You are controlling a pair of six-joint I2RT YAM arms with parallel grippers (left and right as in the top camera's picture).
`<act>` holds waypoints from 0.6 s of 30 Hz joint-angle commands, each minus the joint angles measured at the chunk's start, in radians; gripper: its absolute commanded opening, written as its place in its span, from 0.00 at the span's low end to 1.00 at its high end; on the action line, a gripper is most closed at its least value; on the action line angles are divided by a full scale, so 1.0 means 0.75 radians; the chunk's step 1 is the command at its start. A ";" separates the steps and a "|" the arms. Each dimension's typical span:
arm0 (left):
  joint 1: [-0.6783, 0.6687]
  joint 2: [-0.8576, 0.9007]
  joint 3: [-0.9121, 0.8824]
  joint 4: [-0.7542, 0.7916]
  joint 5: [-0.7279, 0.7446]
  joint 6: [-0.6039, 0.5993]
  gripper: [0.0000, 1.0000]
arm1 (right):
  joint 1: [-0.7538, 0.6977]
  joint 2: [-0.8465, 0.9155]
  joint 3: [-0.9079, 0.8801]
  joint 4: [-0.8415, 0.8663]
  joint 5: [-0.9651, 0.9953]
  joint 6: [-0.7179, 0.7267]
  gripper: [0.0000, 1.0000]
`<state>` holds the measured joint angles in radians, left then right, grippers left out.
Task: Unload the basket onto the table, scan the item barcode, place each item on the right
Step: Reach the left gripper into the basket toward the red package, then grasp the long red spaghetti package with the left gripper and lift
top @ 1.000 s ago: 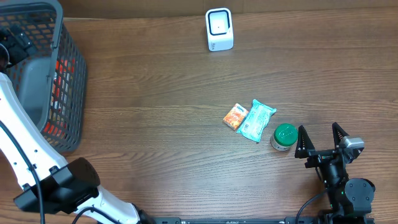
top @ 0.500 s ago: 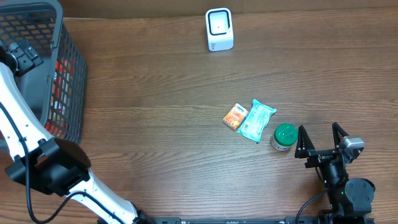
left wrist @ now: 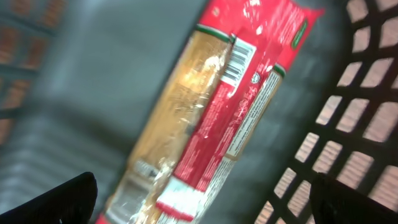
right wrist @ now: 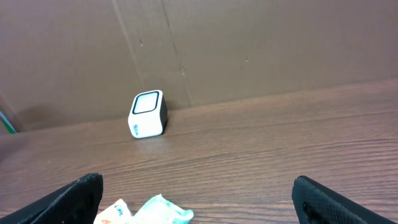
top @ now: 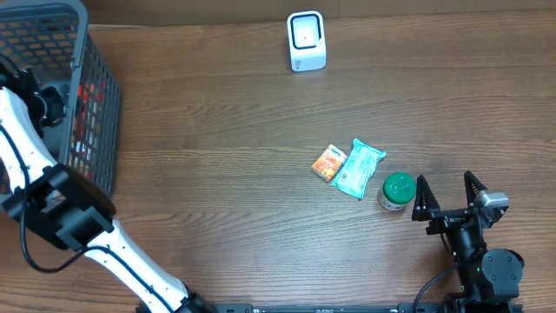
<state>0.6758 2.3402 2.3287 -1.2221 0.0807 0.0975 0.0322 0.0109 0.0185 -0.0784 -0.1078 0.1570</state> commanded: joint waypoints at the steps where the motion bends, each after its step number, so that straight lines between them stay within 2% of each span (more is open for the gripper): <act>1: -0.002 0.062 0.005 0.003 0.053 0.078 1.00 | -0.008 -0.010 -0.014 0.007 -0.003 0.005 1.00; 18: -0.002 0.313 0.005 0.018 -0.015 0.086 1.00 | -0.008 -0.010 -0.014 0.007 -0.003 0.005 1.00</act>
<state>0.6762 2.5233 2.3287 -1.2034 0.0643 0.1421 0.0322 0.0109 0.0185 -0.0780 -0.1078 0.1574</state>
